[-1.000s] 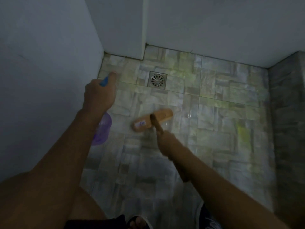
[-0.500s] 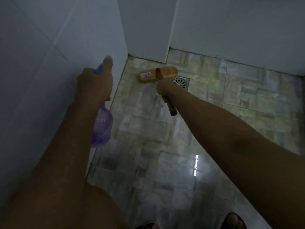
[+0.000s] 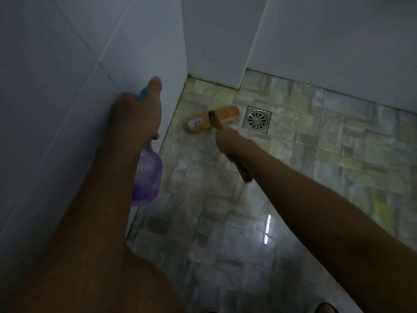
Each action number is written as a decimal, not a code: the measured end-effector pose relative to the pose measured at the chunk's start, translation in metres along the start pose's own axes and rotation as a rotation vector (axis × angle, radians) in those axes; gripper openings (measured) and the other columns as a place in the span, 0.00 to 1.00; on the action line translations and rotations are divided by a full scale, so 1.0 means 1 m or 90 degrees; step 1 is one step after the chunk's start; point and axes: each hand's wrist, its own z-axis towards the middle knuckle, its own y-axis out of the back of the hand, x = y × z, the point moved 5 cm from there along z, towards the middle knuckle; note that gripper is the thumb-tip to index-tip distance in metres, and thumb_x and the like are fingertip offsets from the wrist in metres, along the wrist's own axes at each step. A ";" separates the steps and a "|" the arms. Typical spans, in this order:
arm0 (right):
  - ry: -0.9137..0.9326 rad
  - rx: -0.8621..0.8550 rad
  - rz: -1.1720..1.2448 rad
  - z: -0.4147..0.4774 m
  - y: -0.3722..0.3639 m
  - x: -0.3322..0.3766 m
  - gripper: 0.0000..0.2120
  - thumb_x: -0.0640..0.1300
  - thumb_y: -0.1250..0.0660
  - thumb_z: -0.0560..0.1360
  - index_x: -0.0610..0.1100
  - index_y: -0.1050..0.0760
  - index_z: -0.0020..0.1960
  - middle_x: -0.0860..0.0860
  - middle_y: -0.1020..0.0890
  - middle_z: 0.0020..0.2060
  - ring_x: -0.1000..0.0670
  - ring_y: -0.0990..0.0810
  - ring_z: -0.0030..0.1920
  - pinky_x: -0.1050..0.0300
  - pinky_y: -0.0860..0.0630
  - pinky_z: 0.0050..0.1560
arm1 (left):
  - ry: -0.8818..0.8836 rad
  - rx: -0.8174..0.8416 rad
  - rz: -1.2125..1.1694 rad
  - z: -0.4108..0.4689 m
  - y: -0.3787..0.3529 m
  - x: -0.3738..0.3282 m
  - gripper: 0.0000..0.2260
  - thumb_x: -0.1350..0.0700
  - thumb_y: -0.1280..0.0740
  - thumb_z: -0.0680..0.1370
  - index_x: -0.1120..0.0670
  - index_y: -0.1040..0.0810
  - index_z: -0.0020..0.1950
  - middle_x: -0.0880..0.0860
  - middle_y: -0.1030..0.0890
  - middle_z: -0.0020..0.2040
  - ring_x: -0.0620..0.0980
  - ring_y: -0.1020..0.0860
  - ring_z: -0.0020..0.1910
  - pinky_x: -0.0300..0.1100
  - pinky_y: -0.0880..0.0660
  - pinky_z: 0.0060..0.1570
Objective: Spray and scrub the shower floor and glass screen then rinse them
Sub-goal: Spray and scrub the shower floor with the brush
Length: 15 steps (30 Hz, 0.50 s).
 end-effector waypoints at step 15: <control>0.023 0.055 -0.010 -0.050 -0.066 0.001 0.20 0.48 0.50 0.86 0.37 0.29 0.66 0.40 0.23 0.61 0.43 0.21 0.52 0.55 0.27 0.47 | 0.017 0.013 -0.011 -0.001 -0.001 -0.001 0.36 0.28 0.42 0.73 0.61 0.19 0.53 0.58 0.16 0.44 0.50 0.21 0.25 0.38 0.27 0.30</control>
